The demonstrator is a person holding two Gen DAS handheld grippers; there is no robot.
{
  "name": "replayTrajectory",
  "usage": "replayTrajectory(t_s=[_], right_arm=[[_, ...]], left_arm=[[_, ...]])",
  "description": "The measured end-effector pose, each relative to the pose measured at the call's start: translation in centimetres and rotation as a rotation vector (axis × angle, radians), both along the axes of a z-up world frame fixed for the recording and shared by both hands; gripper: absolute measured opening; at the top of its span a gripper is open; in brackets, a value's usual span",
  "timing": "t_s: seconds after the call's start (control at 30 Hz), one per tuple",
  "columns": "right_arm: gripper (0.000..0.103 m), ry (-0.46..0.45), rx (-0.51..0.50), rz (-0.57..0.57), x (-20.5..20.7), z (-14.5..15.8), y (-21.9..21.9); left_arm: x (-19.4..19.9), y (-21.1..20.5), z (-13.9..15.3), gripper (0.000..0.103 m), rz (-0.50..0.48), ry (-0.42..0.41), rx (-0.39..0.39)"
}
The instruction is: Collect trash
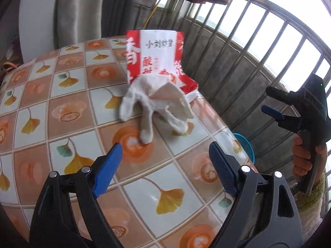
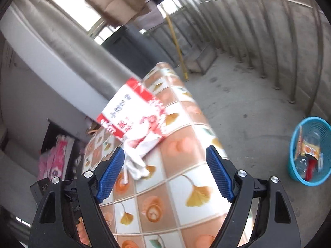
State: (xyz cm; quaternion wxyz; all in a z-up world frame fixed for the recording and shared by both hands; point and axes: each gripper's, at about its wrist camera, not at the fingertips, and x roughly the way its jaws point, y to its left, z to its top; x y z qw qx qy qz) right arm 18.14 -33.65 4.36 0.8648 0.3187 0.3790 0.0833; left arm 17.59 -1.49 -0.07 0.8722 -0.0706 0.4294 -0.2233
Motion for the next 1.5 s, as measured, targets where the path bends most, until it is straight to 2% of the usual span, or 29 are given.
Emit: replayTrajectory(t_s=[0.17, 0.3, 0.4, 0.5, 0.63, 0.77, 0.87, 0.97, 1.07, 1.27, 1.37, 1.5], right_arm=[[0.079, 0.060, -0.035, 0.152, 7.2, 0.3, 7.9], [0.076, 0.130, -0.083, 0.201, 11.1, -0.5, 11.9], [0.070, 0.183, -0.156, 0.198, 13.0, -1.5, 13.7], [0.059, 0.230, -0.200, 0.204, 14.4, -2.5, 14.8], [0.040, 0.272, -0.216, 0.217, 15.3, -3.9, 15.5], [0.013, 0.277, -0.193, 0.239, 15.4, -4.2, 15.9], [0.007, 0.241, -0.178, 0.271, 15.2, -3.2, 16.7], [0.005, 0.188, -0.153, 0.322, 14.1, -1.5, 17.8], [0.005, 0.145, -0.092, 0.374, 12.6, 0.3, 18.6], [0.005, 0.065, 0.117, 0.476, 8.1, 2.7, 18.3], [0.005, 0.096, 0.181, 0.490, 6.3, 1.1, 17.7], [0.005, 0.264, 0.136, 0.447, 5.1, -4.2, 17.2]], left_arm=[[-0.4, 3.4, -0.7, 0.083, 0.073, -0.007, -0.033], [0.2, 5.3, -1.0, 0.083, 0.106, 0.004, -0.065], [0.5, 6.2, -1.3, 0.083, 0.125, 0.011, -0.077], [0.7, 7.2, -1.7, 0.084, 0.143, 0.010, -0.080], [1.0, 8.1, -2.9, 0.087, 0.171, 0.040, -0.072], [1.2, 9.0, -4.4, 0.089, 0.196, 0.102, -0.099], [1.2, 10.1, -5.3, 0.089, 0.229, 0.163, -0.145], [1.0, 11.5, -5.5, 0.090, 0.275, 0.182, -0.172], [0.5, 12.9, -5.1, 0.093, 0.307, 0.161, -0.175], [-0.9, 15.2, -4.0, 0.094, 0.345, 0.106, -0.235], [-1.5, 15.3, -3.7, 0.094, 0.317, 0.073, -0.226], [-1.1, 14.2, -4.0, 0.094, 0.243, 0.093, -0.248]])
